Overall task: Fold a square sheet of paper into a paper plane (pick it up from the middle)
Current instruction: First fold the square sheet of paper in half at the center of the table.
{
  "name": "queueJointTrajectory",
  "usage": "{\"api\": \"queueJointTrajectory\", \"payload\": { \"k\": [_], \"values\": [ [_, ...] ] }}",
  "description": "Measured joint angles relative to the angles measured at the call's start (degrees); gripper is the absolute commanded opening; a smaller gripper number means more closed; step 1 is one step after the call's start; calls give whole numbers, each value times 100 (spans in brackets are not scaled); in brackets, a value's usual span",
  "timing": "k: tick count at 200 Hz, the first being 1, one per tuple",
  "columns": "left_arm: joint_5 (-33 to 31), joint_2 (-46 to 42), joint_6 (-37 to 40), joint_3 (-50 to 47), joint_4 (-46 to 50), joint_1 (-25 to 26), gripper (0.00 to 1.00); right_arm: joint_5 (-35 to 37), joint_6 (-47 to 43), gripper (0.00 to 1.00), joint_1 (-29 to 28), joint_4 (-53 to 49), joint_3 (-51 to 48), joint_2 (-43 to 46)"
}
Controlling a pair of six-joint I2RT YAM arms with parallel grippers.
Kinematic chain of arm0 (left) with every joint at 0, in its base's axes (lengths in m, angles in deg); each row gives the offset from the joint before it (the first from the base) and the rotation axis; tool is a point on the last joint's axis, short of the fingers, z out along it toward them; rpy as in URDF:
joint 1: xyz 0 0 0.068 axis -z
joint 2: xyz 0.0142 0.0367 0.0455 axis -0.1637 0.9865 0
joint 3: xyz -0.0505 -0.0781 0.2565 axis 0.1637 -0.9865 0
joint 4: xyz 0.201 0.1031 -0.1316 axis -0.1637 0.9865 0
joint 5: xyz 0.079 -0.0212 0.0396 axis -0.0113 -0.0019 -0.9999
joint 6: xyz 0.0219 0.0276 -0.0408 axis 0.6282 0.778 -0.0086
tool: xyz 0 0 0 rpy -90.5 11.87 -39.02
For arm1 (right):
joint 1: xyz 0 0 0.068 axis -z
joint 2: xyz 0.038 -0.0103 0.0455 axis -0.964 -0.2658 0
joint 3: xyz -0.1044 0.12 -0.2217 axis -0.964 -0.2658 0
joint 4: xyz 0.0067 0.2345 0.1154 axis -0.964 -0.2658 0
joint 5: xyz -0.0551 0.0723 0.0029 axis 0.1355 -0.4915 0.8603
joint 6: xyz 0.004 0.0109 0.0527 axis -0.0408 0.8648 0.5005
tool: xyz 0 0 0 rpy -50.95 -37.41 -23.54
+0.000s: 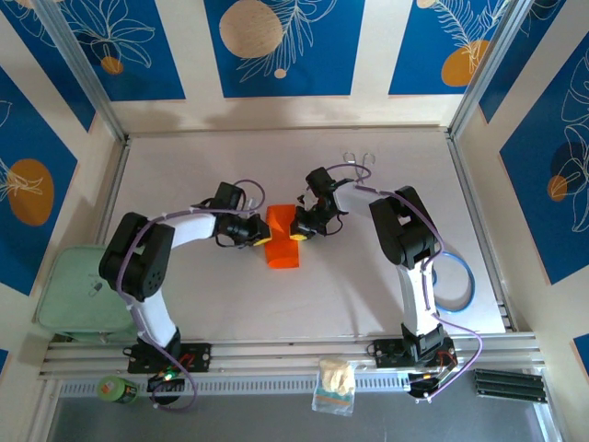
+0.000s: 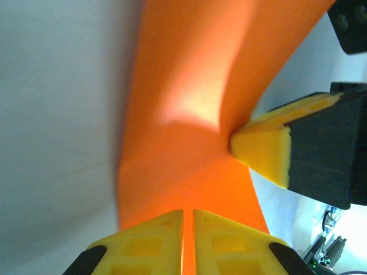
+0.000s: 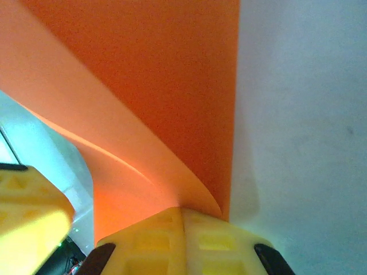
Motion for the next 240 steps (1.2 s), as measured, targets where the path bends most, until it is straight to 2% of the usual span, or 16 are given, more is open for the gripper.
{"api": "queueJointTrajectory", "payload": {
  "k": [29, 61, 99, 133, 184, 214, 240],
  "values": [
    [-79, 262, -122, 87, 4, 269, 12, 0, 0, 3, 0, -2, 0, 0],
    [-221, 278, -155, -122, -63, 328, 11, 2, 2, 3, 0, -2, 0, 0],
    [-264, -245, -153, -885, -442, 175, 11, 9, 2, 3, 0, -7, 0, -4],
    [-306, -861, -254, -1414, -116, -31, 11, 15, 4, 3, 0, -7, 0, -4],
    [-592, -1034, -861, -916, -22, 315, 11, 42, 24, 2, -11, -13, -2, -4],
    [-592, -535, -1078, -466, -348, 643, 11, 42, 24, 2, -11, -15, -2, -4],
    [-634, -249, -1231, -575, -365, 765, 10, 42, 24, 2, -11, -13, -2, -4]
  ]
}}
